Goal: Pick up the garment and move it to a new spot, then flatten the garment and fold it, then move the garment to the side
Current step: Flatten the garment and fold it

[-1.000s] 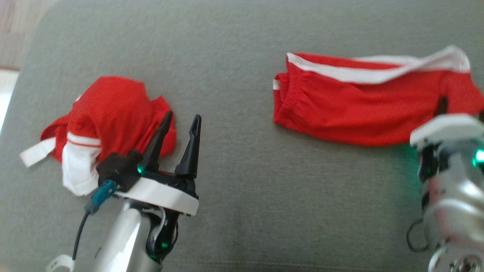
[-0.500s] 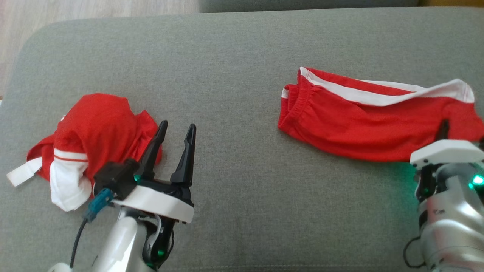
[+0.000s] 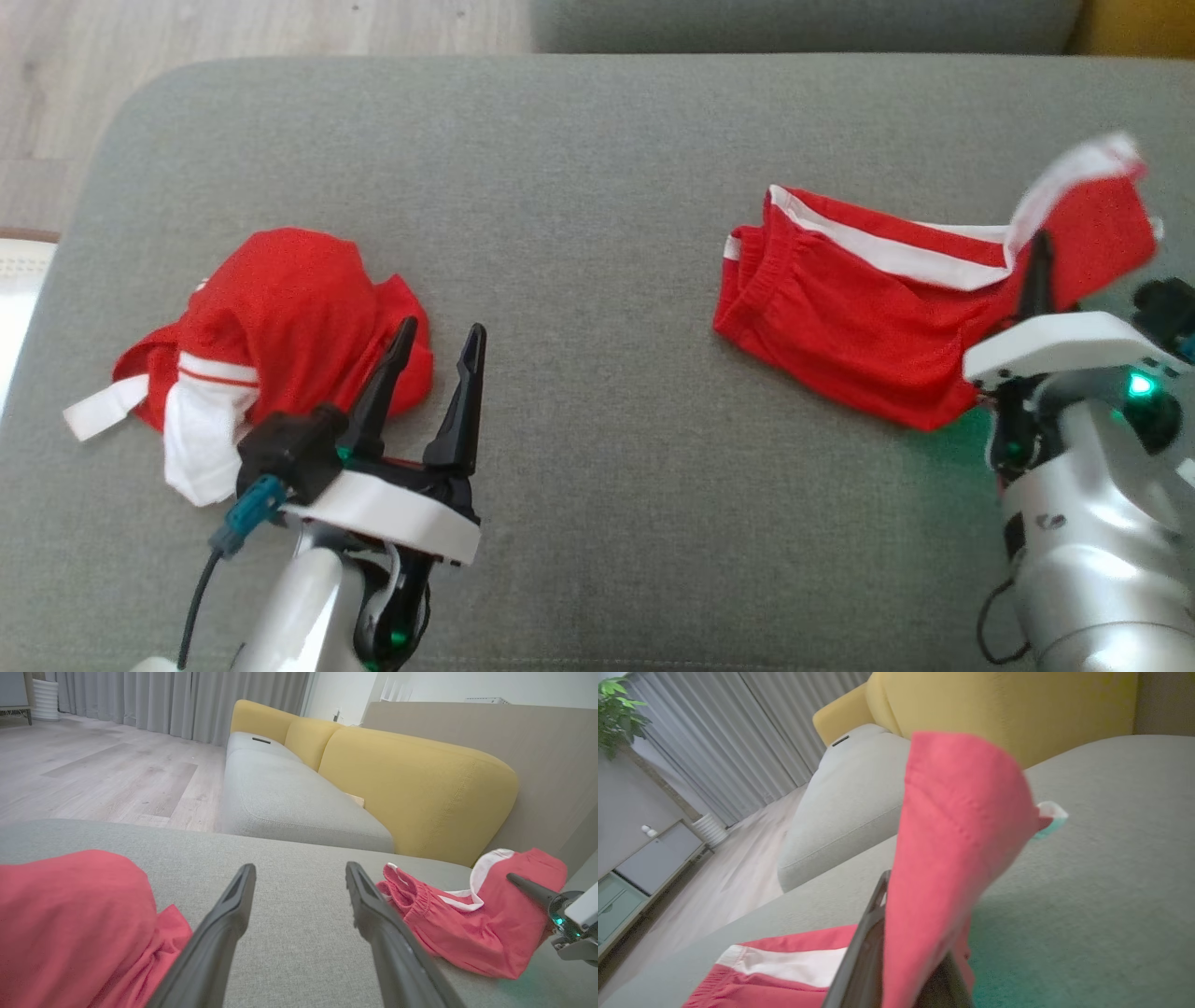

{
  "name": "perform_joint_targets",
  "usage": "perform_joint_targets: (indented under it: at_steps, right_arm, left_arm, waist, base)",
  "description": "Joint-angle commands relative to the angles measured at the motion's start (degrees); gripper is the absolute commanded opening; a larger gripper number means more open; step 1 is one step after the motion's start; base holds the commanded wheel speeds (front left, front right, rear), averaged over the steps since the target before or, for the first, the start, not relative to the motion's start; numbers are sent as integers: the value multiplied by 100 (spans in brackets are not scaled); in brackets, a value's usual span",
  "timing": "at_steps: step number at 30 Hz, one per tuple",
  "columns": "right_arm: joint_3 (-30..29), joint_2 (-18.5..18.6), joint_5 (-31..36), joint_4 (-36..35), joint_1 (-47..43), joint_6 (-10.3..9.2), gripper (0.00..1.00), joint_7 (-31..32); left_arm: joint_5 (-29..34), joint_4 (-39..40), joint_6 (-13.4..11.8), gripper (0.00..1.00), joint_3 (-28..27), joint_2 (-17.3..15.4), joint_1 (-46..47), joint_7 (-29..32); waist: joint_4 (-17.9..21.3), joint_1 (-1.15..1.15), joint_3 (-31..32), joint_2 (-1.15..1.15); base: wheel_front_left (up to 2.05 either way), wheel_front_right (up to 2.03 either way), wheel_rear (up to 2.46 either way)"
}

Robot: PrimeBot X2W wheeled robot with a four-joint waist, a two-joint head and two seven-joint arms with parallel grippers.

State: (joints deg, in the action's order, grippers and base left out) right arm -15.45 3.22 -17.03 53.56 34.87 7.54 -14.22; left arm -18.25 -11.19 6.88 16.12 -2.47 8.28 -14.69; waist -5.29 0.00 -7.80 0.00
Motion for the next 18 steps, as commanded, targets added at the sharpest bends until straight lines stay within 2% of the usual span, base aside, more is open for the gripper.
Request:
perform_joint_targets:
  at_steps: [1,9,18]
  right_arm:
    - [351,-34,-148,-271,54,-5,0,-77]
    - [1758,-34,-958,-933,-414,-5,0,-77]
    - [2490,-34,-1115,-1000,-495,-5,0,-77]
  left_arm:
    - [-26,169,2,100,-167,-41,63,-30]
    - [-67,138,-30,100,-134,-41,-36,-30]
    - [-54,165,-38,100,-139,-41,-56,-30]
  waist:
    - [-49,0,51,0]
    - [-230,0,212,0]
    - [-380,0,150,0]
  base:
    - [0,0,0]
    - [0,0,0]
    - [0,0,0]
